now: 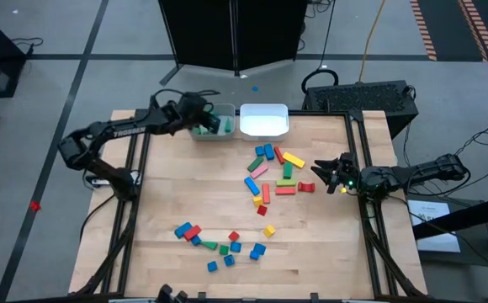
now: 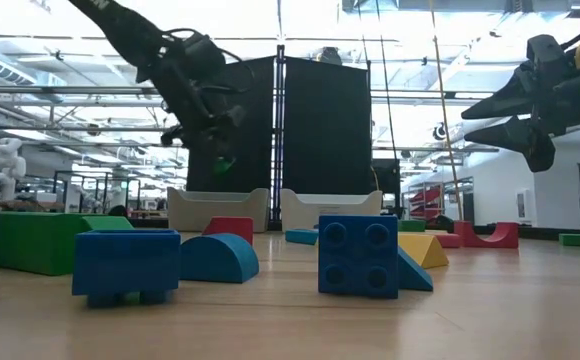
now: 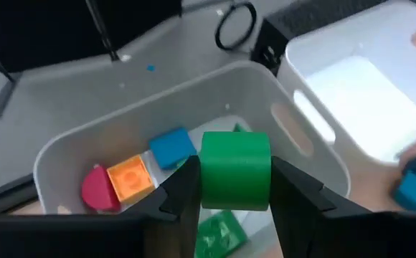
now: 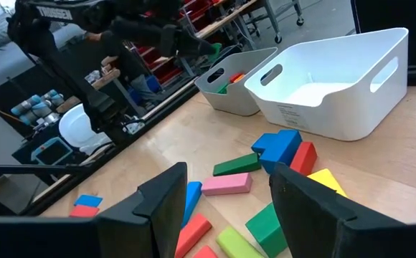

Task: Sort blocks by size
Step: Put the green semi-circle block into the gray bin, then put the blue rectangular block into the gray bin

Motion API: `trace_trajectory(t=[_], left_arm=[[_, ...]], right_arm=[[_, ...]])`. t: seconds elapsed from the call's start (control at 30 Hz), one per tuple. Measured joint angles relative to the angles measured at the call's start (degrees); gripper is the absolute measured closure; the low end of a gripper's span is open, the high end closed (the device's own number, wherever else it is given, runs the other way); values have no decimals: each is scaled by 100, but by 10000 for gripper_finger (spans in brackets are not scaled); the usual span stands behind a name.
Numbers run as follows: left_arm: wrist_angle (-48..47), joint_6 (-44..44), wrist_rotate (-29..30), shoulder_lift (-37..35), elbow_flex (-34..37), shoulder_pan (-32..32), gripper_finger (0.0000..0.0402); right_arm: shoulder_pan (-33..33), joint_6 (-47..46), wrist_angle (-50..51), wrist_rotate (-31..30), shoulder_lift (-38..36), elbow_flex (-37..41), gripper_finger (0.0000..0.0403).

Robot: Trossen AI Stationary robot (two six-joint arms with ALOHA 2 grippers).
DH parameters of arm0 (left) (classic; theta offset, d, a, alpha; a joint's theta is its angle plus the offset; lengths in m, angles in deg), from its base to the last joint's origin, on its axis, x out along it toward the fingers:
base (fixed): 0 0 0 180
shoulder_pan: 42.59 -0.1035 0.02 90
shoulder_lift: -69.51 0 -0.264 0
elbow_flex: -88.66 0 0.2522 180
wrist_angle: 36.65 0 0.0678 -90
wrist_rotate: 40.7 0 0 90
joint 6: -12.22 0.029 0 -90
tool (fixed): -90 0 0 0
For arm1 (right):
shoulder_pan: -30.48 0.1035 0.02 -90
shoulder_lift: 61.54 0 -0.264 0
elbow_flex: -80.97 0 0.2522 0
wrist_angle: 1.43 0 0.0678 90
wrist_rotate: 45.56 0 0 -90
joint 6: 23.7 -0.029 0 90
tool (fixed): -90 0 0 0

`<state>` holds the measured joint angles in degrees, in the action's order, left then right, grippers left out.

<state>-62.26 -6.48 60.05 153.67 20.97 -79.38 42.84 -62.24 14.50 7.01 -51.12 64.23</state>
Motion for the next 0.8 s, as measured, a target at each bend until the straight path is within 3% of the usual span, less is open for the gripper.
trace_trajectory(t=[0.3,0.43,0.57,0.7,0.8], left_arm=[[165,892,-179,107,-4,-31,173],[-108,850,-1027,13,-114,-14,154],[-1311,550,-2050,-341,-201,356,152],[-2978,328,-1929,-837,-100,1204,151],[-3845,-480,-1857,-1305,135,2029,151]], right_arm=[[0,81,-2,0,0,0,209],[0,68,-2,0,0,0,209],[0,14,-2,2,0,0,209],[0,25,-2,2,0,0,209],[0,24,-2,1,0,0,209]])
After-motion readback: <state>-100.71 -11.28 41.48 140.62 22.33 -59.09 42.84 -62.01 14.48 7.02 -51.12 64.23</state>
